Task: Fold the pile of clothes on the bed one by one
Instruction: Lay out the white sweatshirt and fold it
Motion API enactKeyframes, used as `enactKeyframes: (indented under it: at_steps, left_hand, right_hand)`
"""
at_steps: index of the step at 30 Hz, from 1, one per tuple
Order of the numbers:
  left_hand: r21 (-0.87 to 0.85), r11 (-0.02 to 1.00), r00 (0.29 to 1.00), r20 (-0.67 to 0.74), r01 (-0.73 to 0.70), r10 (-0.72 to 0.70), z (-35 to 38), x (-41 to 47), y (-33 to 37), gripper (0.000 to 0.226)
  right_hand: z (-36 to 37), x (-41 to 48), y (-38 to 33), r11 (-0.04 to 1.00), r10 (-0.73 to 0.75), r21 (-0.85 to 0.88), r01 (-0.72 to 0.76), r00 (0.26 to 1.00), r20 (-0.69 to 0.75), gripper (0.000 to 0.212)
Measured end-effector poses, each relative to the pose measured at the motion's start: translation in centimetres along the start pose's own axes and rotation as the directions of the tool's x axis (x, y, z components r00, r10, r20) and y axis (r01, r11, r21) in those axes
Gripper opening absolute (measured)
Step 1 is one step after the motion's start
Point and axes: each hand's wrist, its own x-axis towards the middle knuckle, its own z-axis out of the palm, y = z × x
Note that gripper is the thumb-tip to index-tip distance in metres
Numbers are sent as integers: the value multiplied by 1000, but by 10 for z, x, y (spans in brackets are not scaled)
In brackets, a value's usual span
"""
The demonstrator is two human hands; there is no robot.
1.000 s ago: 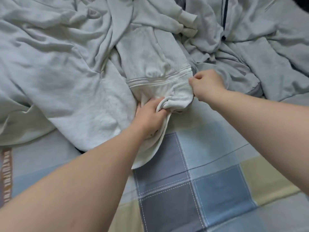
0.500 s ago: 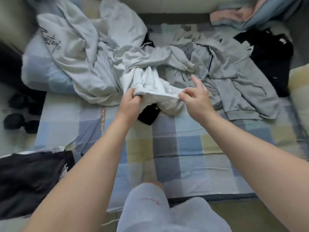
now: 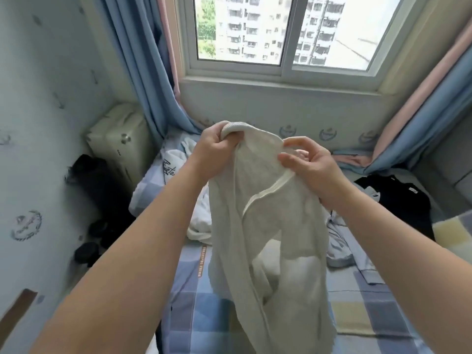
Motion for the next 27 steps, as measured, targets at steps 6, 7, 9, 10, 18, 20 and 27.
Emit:
enactKeyframes:
  at_steps: [6,7,9,10,18,20,27]
  left_hand:
    - [-31,991,990,62,-127,129,-51,11,55,15]
    - [-40,991,989,62,-129,131,-54,13,62,15]
    - [-33,992,990,57,-125,127,-60,15,72,15]
    - [-9,992,991,55,-123,124,-63,16,76,15]
    - [141,982,986,126,-125,107,-67,16,120,19]
    - [62,993,965,252,-95,77,-62,13,141,19]
    - [201,962,936,334,-184,109,7,7,218,24]
  right_hand:
    - [28,-14,-35,995,74,-72,-64,986,151,29]
    - [30,-18,-37,995,92,-51,-85,984,155,23]
    - [32,-21,-42,992,108,46,-113,988,107,23]
    - [33,-23,-47,991,97,90,-101,994,54,21]
    - [34,-14,-133,997,-26,73,35,992,-124,31]
    - [24,-10,-159,997,-50,55,59,988,-147,31]
    - [-44,-10,-235,963,-226,-179,201,966,-130,48]
